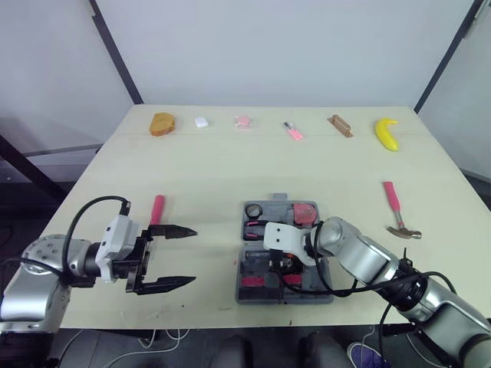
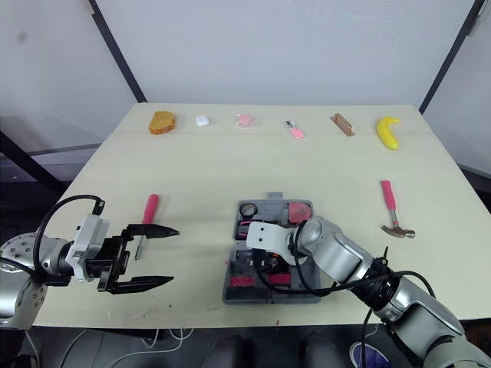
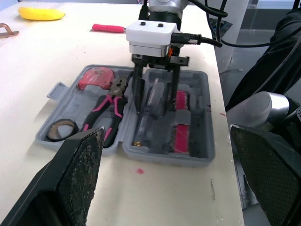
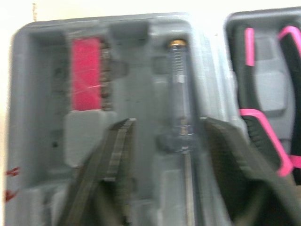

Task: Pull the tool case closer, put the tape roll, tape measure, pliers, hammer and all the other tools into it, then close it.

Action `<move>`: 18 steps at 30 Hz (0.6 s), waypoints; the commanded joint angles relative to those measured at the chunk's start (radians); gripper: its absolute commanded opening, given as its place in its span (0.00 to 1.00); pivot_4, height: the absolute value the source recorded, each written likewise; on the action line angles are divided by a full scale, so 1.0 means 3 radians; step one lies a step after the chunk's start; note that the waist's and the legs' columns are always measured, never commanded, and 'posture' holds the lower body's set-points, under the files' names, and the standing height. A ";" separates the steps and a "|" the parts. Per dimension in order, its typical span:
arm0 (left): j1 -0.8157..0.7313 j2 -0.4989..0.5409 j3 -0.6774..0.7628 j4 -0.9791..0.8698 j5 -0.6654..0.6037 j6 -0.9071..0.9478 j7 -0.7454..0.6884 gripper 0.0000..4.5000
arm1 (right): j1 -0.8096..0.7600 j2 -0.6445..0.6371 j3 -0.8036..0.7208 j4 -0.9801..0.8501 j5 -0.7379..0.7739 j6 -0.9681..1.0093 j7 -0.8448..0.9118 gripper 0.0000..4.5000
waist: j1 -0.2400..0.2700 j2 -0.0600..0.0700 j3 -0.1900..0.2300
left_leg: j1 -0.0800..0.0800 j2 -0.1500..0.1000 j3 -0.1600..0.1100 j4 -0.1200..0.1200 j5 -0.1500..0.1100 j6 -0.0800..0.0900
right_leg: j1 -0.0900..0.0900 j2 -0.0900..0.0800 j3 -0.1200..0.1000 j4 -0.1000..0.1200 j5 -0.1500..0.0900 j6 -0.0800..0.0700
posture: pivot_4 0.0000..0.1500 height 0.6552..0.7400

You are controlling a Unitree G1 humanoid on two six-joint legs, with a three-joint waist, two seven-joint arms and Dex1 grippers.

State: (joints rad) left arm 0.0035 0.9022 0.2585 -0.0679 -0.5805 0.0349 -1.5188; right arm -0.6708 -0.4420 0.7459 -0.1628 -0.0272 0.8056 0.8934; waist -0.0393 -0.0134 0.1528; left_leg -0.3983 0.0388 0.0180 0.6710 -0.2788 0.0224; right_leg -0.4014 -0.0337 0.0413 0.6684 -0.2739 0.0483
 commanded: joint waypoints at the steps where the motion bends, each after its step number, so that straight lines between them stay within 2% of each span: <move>1: 0.0007 -0.0011 0.0066 -0.0012 -0.0024 -0.0049 -0.0001 1.00 | -0.0038 -0.0070 -0.0217 -0.0128 -0.0008 -0.0061 -0.0006 0.75 | 0.0002 0.0000 0.0000 | 0.0000 0.0000 0.0001 0.0000 0.0000 0.0000 | -0.0002 0.0000 0.0001 0.0003 0.0000 0.0000 | 1.00 1.00; 9: -0.0008 -0.0040 0.0065 0.0013 -0.0015 -0.0055 0.0004 1.00 | 0.0094 -0.0106 -0.0436 -0.0158 0.0072 -0.0322 0.0040 0.75 | 0.0001 0.0000 0.0000 | -0.0001 0.0000 0.0002 -0.0001 0.0000 0.0000 | -0.0004 0.0000 0.0002 0.0003 0.0000 0.0000 | 1.00 1.00; 10: -0.0012 -0.0043 0.0066 0.0020 -0.0014 -0.0057 0.0004 1.00 | 0.0119 -0.0094 -0.0463 -0.0139 0.0091 -0.0357 0.0044 0.64 | 0.0002 0.0000 0.0000 | -0.0002 0.0000 0.0002 -0.0001 0.0000 0.0000 | -0.0004 0.0000 0.0002 0.0003 0.0000 0.0000 | 1.00 1.00; 11: -0.0013 -0.0047 0.0068 0.0026 -0.0013 -0.0060 0.0004 1.00 | 0.0141 -0.0084 -0.0479 -0.0121 0.0101 -0.0391 0.0047 0.59 | 0.0002 0.0000 0.0000 | -0.0002 0.0000 0.0002 -0.0001 0.0000 0.0000 | -0.0004 0.0000 0.0002 0.0003 0.0000 0.0000 | 1.00 1.00; 12: -0.0010 -0.0049 0.0068 0.0031 -0.0009 -0.0067 0.0001 1.00 | 0.0164 -0.0079 -0.0481 -0.0097 0.0107 -0.0452 0.0061 0.46 | 0.0002 0.0000 0.0000 | -0.0002 0.0000 0.0002 -0.0001 0.0000 0.0000 | -0.0004 0.0000 0.0002 0.0003 0.0000 0.0000 | 1.00 1.00; 14: -0.0010 -0.0055 0.0071 0.0038 -0.0008 -0.0071 0.0002 1.00 | 0.0200 -0.0044 -0.0486 -0.0063 0.0124 -0.0504 0.0079 0.31 | 0.0001 -0.0001 0.0000 | -0.0002 0.0000 0.0003 -0.0001 0.0000 0.0000 | -0.0004 0.0000 0.0003 0.0003 0.0000 0.0000 | 1.00 1.00; 15: -0.0011 -0.0058 0.0071 0.0040 -0.0006 -0.0074 0.0001 1.00 | 0.0210 -0.0030 -0.0478 -0.0041 0.0115 -0.0528 0.0077 0.17 | 0.0001 -0.0001 0.0000 | -0.0002 0.0000 0.0003 -0.0001 0.0000 0.0000 | -0.0004 0.0000 0.0003 0.0003 0.0000 0.0000 | 1.00 1.00; 16: -0.0013 -0.0060 0.0072 0.0043 -0.0004 -0.0076 0.0002 1.00 | 0.0216 -0.0021 -0.0462 -0.0013 0.0096 -0.0555 0.0073 0.08 | 0.0001 -0.0001 0.0000 | -0.0002 0.0000 0.0003 -0.0001 0.0000 0.0000 | -0.0004 0.0000 0.0003 0.0003 0.0000 0.0000 | 1.00 1.00; 17: -0.0014 -0.0063 0.0072 0.0045 -0.0001 -0.0079 0.0001 1.00 | 0.0221 -0.0017 -0.0449 0.0011 0.0080 -0.0579 0.0073 0.02 | 0.0001 -0.0001 0.0000 | -0.0002 0.0000 0.0003 -0.0001 0.0000 0.0000 | -0.0004 0.0000 0.0003 0.0003 0.0000 0.0000 | 1.00 1.00; 18: -0.0014 -0.0065 0.0072 0.0047 0.0001 -0.0082 0.0001 1.00 | 0.0228 -0.0005 -0.0443 0.0043 0.0070 -0.0595 0.0068 0.02 | 0.0002 -0.0001 0.0000 | -0.0002 0.0000 0.0003 -0.0001 0.0000 0.0000 | -0.0004 0.0000 0.0003 0.0003 0.0000 0.0000 | 1.00 1.00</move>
State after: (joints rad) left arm 0.0034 0.8795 0.2585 -0.0560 -0.5725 0.0243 -1.5181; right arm -0.6046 -0.4467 0.6250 -0.1426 -0.0042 0.6483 0.9117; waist -0.0387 -0.0136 0.1529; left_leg -0.3988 0.0387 0.0188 0.6708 -0.2788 0.0223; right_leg -0.4026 -0.0336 0.0421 0.6694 -0.2740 0.0482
